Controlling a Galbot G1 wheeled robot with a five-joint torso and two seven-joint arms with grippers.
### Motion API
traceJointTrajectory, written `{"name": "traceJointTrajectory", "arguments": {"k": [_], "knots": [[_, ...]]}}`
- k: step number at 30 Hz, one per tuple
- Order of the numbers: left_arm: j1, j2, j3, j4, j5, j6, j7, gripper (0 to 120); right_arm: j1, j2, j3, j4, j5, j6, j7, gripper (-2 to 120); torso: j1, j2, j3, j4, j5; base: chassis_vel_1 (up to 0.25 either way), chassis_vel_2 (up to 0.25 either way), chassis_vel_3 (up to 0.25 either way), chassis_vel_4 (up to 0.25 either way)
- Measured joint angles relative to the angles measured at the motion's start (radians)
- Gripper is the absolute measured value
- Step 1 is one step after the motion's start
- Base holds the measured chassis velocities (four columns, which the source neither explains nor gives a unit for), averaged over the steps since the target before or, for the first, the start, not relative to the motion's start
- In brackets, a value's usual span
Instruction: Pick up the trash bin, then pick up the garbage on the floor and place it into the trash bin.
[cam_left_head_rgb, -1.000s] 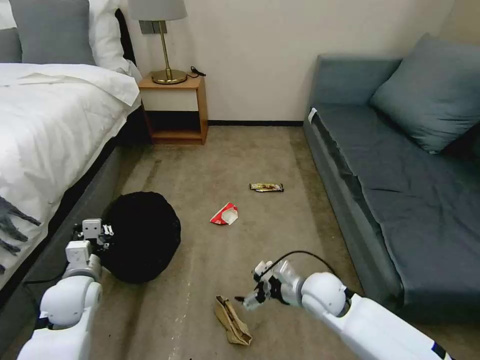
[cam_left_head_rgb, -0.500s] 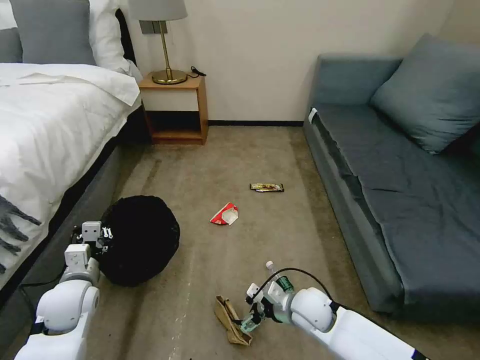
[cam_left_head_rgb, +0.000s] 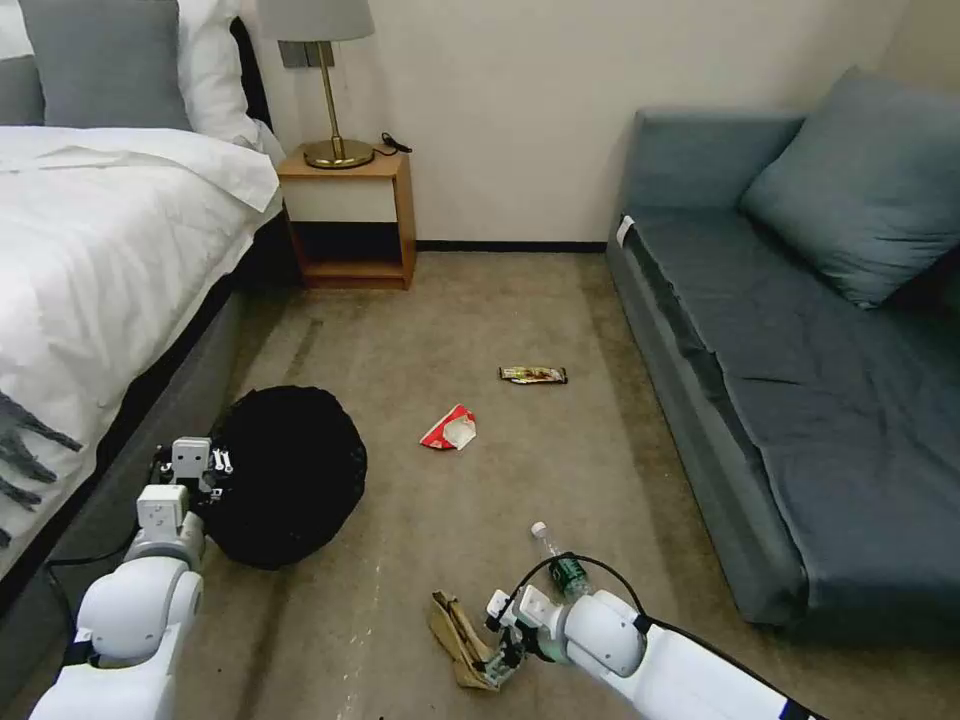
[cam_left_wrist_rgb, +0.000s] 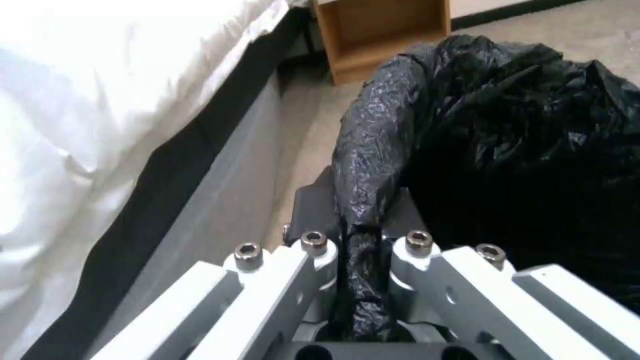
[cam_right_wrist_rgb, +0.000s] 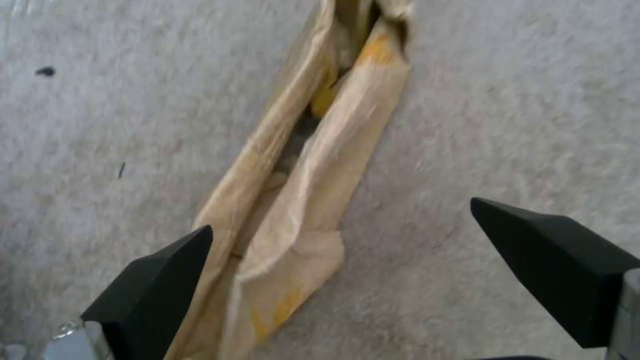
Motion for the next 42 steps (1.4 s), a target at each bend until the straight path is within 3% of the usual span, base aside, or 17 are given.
{"name": "traceJointTrajectory", "arguments": {"k": [3, 11, 15, 26, 29, 42], "knots": [[0.005, -0.001, -0.003, -0.004, 0.0, 0.0, 0.0, 0, -0.009, 0.006, 0.004, -0.006, -0.014, 0.003, -0.008, 99, 0.0, 0.0, 0.0, 0.0001, 0.0002, 0.0, 0.0, 0.0, 0.0], [0.006, -0.005, -0.003, -0.012, -0.002, -0.001, 0.001, 0, -0.028, 0.012, 0.025, -0.009, -0.036, 0.013, -0.027, 74, 0.0, 0.0, 0.0, 0.0, 0.0001, 0.0, 0.0, 0.0, 0.0], [0.008, -0.008, -0.003, -0.012, -0.002, -0.002, 0.001, 0, -0.038, 0.018, 0.037, -0.01, -0.038, 0.018, -0.027, 54, 0.0, 0.0, 0.0, 0.0, 0.0001, 0.0, 0.0, 0.0, 0.0], [0.008, 0.0, -0.009, -0.015, -0.003, -0.004, 0.005, 0, -0.044, 0.021, 0.054, -0.005, -0.037, 0.02, -0.026, 19, 0.0, 0.0, 0.0, 0.0, 0.0002, 0.0, 0.0, 0.0, 0.0], [0.007, 0.004, -0.011, -0.017, -0.006, -0.004, 0.006, 0, -0.045, 0.022, 0.068, 0.001, -0.034, 0.024, -0.026, 2, 0.0, 0.0, 0.0, 0.0, 0.0001, 0.0, 0.0, 0.0, 0.0], [0.014, 0.006, -0.013, -0.022, -0.005, -0.008, 0.012, 0, -0.049, 0.042, 0.142, 0.038, -0.005, 0.051, -0.023, 0, 0.0, 0.0, 0.0, 0.0, 0.0001, 0.0, 0.0, 0.0, 0.0]]}}
